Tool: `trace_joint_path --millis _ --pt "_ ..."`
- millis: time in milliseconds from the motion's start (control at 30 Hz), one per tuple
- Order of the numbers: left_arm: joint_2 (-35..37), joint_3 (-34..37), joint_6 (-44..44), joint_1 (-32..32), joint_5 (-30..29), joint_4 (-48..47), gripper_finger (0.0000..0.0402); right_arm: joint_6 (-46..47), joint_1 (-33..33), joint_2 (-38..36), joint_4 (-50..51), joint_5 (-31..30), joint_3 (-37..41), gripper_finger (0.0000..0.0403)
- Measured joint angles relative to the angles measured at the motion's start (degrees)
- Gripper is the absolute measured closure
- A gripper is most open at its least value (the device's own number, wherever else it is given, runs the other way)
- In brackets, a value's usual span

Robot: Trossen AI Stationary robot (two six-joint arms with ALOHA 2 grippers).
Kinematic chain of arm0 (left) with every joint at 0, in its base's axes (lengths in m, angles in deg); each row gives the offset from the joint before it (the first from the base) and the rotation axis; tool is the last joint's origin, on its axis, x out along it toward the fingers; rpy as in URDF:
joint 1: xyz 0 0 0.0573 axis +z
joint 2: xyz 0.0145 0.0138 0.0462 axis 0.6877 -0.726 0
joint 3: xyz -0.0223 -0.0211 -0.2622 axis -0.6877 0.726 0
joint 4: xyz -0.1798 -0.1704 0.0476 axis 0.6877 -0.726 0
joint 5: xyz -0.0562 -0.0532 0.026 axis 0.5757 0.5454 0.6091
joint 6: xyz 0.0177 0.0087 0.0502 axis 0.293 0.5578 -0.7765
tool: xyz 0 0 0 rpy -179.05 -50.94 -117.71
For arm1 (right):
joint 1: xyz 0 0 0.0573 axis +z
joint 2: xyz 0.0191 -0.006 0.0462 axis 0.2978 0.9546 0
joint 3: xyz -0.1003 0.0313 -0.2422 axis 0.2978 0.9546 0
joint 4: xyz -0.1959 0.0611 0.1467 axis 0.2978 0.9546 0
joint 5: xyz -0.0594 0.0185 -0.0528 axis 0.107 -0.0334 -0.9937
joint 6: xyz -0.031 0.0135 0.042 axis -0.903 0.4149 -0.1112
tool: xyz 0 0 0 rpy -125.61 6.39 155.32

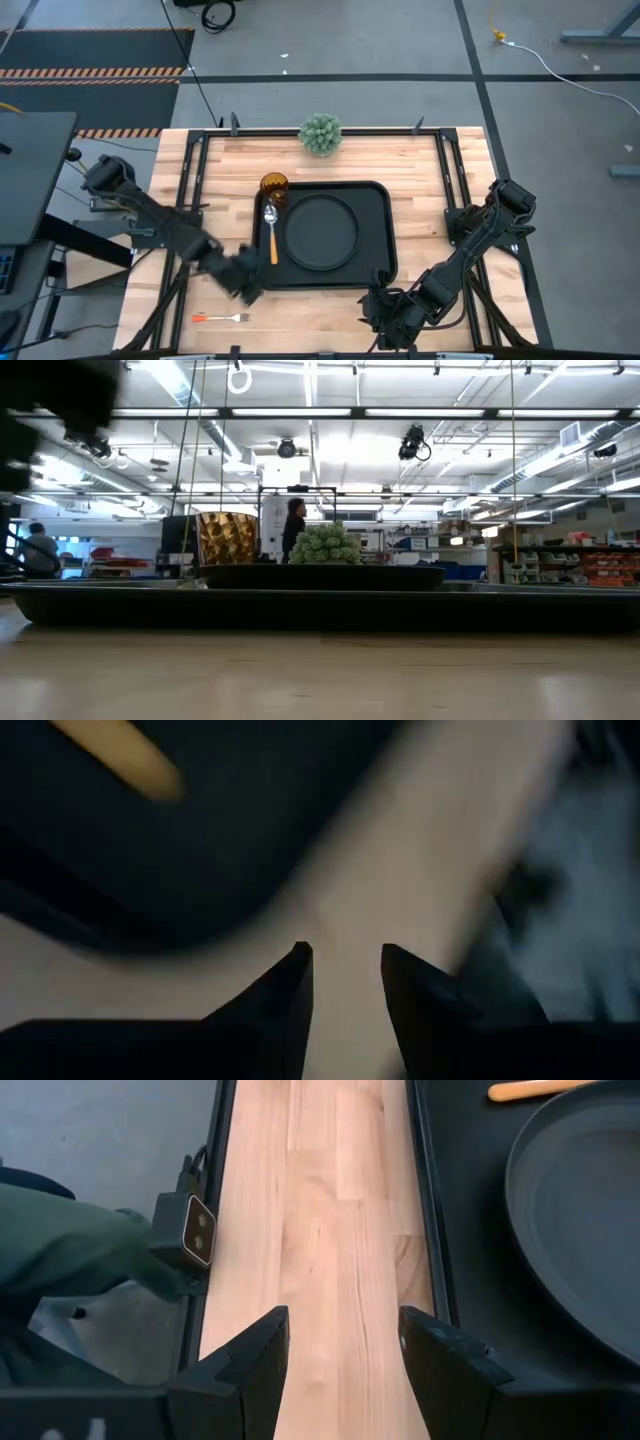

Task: Pick and place plate/cup/fork/spoon on tray
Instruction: Put the orange fork on the black tray to the left of the yellow spoon

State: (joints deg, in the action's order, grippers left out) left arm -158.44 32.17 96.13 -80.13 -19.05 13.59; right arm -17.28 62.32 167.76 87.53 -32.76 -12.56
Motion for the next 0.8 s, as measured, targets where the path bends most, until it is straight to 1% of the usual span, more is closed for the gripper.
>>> trace_joint_path --millis 100,167,267,367,467,633,700,800 --pt "-0.22 -0.01 0.03 -7.66 5.46 6.85 0.0276 0.12 0.00 0.00 -0.02 -0.06 0.00 0.0206" --pt "-0.20 -0.09 1.25 -12.54 5.77 7.64 0.0276 1.18 0.00 0.00 -0.05 -0.63 0.00 0.0206" --pt "-0.45 -0.07 4.61 -18.53 3.04 0.80 0.0276 3.26 0.03 0.00 -0.09 -1.52 0.00 0.0206" --pt "-2.24 -0.03 5.16 -22.42 1.21 -7.73 0.0276 5.34 0.28 0.00 -0.32 -1.66 0.00 0.0206" --pt "-5.05 0.00 5.60 -24.08 1.57 -12.70 0.0276 7.59 0.42 0.00 -0.43 -1.68 0.00 0.0206" --pt "-8.16 -0.57 4.24 -23.87 1.36 -12.88 0.0276 10.39 0.43 0.00 -0.40 -1.68 0.00 0.0206" --pt "-9.43 -2.41 2.95 -23.91 0.96 -12.92 0.0276 10.56 0.42 0.00 -0.40 -1.68 0.00 0.0206" --pt "-11.77 -7.17 0.03 -23.97 0.17 -13.15 0.0276 10.56 0.06 0.00 -0.40 -1.68 0.00 0.0206"
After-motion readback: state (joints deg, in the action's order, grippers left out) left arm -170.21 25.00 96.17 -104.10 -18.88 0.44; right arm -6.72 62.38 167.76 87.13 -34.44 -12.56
